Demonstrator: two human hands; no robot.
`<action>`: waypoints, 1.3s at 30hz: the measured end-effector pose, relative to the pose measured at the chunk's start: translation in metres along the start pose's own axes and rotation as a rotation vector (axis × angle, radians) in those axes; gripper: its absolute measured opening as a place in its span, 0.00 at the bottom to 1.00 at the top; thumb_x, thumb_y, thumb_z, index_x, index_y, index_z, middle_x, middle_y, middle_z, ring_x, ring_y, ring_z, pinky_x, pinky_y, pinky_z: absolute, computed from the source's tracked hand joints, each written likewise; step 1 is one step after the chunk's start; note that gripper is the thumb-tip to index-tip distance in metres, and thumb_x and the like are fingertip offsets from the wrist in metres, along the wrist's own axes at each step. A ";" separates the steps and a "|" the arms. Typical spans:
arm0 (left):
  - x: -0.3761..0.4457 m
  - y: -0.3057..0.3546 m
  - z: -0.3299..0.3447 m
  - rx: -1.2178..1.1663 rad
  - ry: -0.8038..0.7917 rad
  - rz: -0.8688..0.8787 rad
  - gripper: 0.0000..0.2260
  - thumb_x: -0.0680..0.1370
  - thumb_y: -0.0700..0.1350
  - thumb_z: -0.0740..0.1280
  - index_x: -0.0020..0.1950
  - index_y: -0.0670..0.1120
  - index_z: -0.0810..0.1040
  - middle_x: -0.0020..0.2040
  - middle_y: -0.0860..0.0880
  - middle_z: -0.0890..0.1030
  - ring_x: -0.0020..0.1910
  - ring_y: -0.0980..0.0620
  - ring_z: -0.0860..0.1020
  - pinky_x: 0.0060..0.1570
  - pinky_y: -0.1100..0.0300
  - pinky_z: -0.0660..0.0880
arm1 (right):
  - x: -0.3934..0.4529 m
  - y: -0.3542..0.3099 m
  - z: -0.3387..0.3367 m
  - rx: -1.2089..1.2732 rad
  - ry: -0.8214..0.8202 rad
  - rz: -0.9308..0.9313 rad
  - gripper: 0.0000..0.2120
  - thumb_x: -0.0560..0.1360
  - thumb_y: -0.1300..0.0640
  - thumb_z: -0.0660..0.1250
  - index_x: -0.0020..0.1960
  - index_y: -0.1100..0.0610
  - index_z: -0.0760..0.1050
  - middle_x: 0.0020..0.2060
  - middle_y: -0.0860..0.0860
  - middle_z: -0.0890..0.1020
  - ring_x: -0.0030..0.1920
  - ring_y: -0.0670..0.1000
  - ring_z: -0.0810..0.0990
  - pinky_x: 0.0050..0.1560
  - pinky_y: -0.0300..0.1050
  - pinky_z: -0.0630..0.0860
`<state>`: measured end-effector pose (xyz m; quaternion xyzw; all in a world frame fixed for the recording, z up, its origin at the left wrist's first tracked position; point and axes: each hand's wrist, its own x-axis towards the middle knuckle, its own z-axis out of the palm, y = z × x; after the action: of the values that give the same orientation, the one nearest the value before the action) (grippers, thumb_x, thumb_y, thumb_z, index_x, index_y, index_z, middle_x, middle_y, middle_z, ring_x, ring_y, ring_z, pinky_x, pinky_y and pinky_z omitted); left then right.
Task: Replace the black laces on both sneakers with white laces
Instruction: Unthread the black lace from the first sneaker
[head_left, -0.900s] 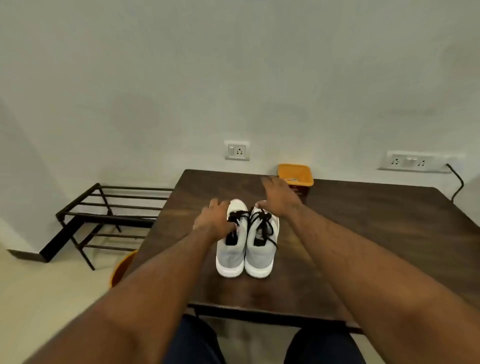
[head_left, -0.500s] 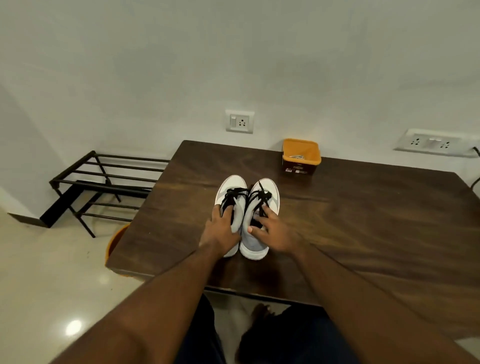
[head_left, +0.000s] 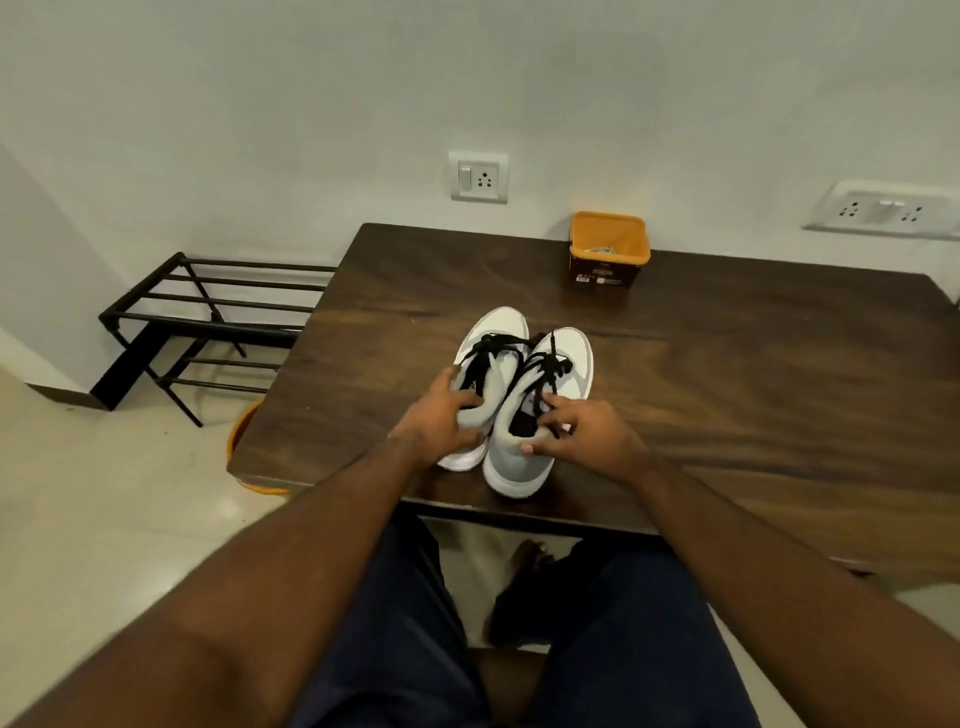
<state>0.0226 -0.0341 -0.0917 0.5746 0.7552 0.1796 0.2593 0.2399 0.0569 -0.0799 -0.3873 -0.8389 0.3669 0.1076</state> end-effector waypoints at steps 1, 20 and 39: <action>0.000 -0.004 -0.008 -0.002 -0.030 0.011 0.25 0.69 0.47 0.78 0.64 0.45 0.79 0.78 0.40 0.54 0.74 0.41 0.63 0.71 0.58 0.63 | -0.005 0.003 -0.002 0.155 0.070 0.032 0.21 0.66 0.52 0.79 0.56 0.58 0.82 0.57 0.54 0.83 0.56 0.46 0.81 0.60 0.44 0.76; 0.049 0.024 -0.054 0.608 0.030 -0.140 0.11 0.76 0.50 0.67 0.58 0.52 0.77 0.57 0.49 0.80 0.65 0.44 0.73 0.68 0.27 0.41 | 0.042 0.049 0.003 -0.365 0.098 0.053 0.34 0.67 0.53 0.77 0.70 0.54 0.70 0.65 0.53 0.73 0.67 0.54 0.70 0.63 0.41 0.60; 0.042 -0.007 0.053 -0.223 0.476 -0.335 0.56 0.65 0.74 0.66 0.79 0.52 0.39 0.80 0.49 0.43 0.78 0.46 0.52 0.72 0.38 0.51 | 0.134 0.023 -0.007 -0.595 0.049 0.167 0.37 0.70 0.32 0.65 0.72 0.49 0.61 0.70 0.52 0.68 0.68 0.60 0.66 0.65 0.62 0.61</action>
<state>0.0402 0.0033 -0.1457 0.3517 0.8546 0.3457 0.1627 0.1655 0.1676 -0.1050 -0.4783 -0.8719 0.1034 -0.0209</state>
